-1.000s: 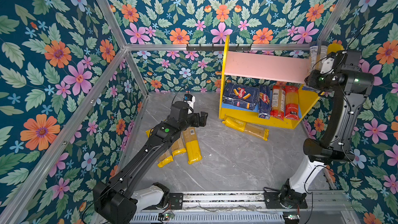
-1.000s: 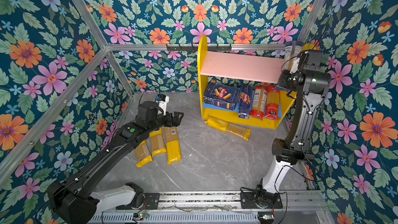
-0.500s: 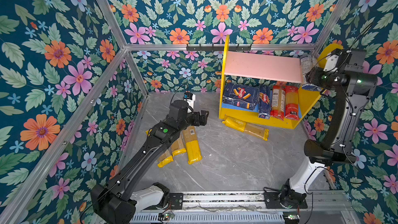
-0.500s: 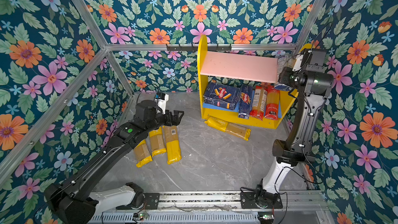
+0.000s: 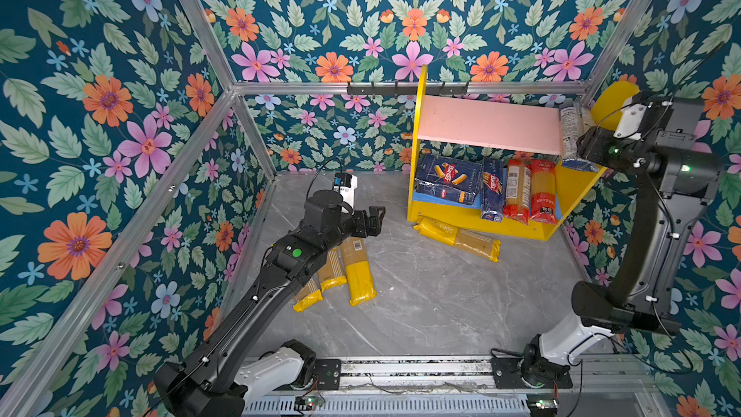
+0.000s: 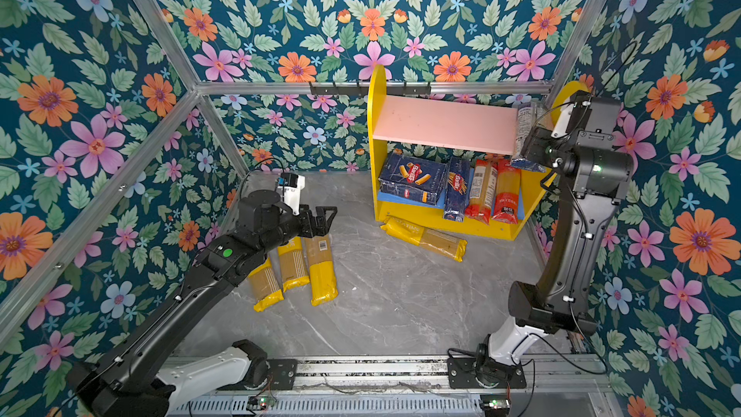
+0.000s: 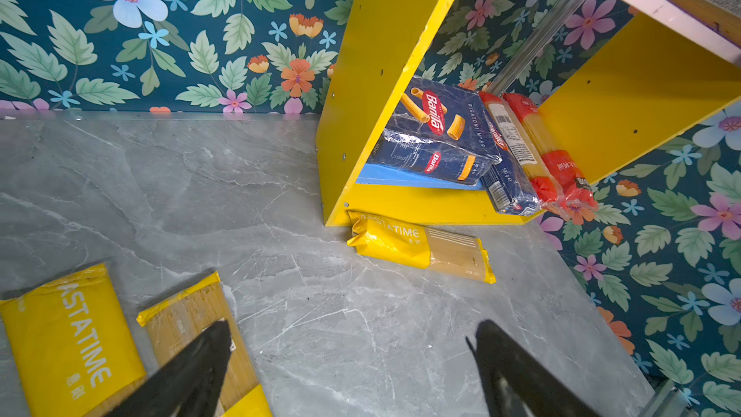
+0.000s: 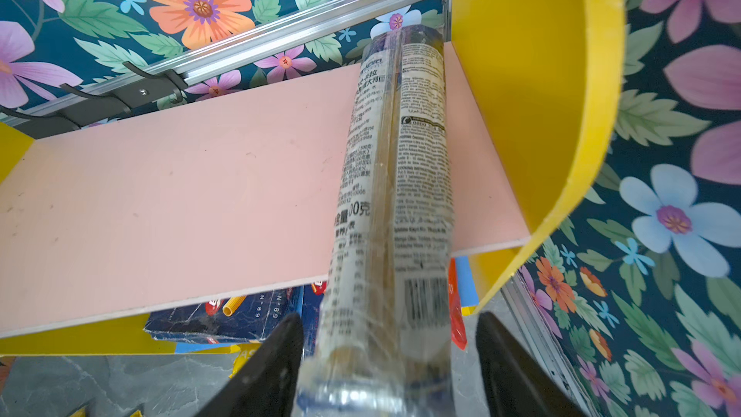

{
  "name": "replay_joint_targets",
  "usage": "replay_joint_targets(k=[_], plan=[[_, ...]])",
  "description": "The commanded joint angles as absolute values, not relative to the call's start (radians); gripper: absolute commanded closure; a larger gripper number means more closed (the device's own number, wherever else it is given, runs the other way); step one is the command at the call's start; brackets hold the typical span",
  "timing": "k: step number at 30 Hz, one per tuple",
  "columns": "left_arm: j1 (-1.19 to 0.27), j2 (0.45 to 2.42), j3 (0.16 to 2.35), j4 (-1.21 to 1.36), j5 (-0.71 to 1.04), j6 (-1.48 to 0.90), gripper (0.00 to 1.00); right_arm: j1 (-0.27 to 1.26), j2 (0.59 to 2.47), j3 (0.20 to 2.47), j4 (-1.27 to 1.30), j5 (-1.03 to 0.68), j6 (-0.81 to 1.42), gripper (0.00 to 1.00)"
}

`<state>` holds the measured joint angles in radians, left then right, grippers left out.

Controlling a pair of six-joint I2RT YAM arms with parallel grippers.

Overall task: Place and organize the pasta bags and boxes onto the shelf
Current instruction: 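Open the right gripper and withdraw it from the top shelf, then move the right gripper down to the barcoded yellow spaghetti pack on floor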

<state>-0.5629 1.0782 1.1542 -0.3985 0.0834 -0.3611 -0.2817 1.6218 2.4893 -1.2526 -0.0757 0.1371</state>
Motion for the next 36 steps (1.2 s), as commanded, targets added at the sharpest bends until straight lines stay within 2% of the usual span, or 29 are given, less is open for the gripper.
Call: replay_joint_targets(k=[1, 10, 13, 19, 27, 36], plan=[[-0.561, 1.053, 1.146, -0.411, 0.074, -0.365, 0.03, -0.281, 1.534, 2.420, -1.198, -0.101, 0.150, 0.01], [-0.561, 0.934, 1.040, -0.480, -0.043, -0.398, 0.02, -0.204, 1.104, 1.821, -1.079, -0.186, 0.243, 0.01], [-0.561, 0.871, 0.974, -0.486, -0.043, -0.437, 0.02, -0.153, 0.970, 1.675, -1.079, -0.222, 0.290, 0.01], [-0.561, 0.793, 0.879, -0.533, -0.075, -0.488, 0.02, -0.149, 0.765, 1.421, -1.078, -0.365, 0.370, 0.01], [-0.561, 0.735, 0.850, -0.577, -0.093, -0.511, 0.01, -0.147, 0.626, 1.172, -1.049, -0.462, 0.418, 0.02], [-0.561, 0.762, 0.876, -0.589, -0.104, -0.501, 0.01, -0.125, 0.672, 1.108, -0.980, -0.474, 0.407, 0.03]])
